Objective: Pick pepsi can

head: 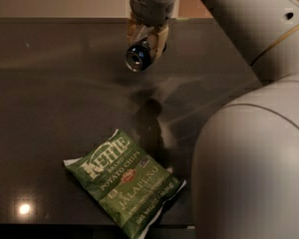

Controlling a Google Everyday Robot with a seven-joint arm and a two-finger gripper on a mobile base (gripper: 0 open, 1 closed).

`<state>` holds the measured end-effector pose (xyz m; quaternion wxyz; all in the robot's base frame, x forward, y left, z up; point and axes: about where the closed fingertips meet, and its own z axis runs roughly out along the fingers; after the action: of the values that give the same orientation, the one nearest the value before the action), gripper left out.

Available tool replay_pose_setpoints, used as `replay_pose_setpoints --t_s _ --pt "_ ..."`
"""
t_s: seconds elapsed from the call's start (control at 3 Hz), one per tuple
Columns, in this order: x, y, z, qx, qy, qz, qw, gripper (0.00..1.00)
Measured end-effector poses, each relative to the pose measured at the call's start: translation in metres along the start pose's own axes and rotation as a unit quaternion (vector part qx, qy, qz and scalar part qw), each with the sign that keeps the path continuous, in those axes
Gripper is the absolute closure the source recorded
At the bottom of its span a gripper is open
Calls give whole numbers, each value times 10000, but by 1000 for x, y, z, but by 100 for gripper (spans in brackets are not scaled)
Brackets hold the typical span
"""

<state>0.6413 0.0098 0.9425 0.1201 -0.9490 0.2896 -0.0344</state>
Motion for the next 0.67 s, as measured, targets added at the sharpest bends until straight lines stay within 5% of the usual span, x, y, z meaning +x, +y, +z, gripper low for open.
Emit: replay_pose_setpoints --t_s 0.67 --pt "-8 -8 -52 476 13 156 9987 100"
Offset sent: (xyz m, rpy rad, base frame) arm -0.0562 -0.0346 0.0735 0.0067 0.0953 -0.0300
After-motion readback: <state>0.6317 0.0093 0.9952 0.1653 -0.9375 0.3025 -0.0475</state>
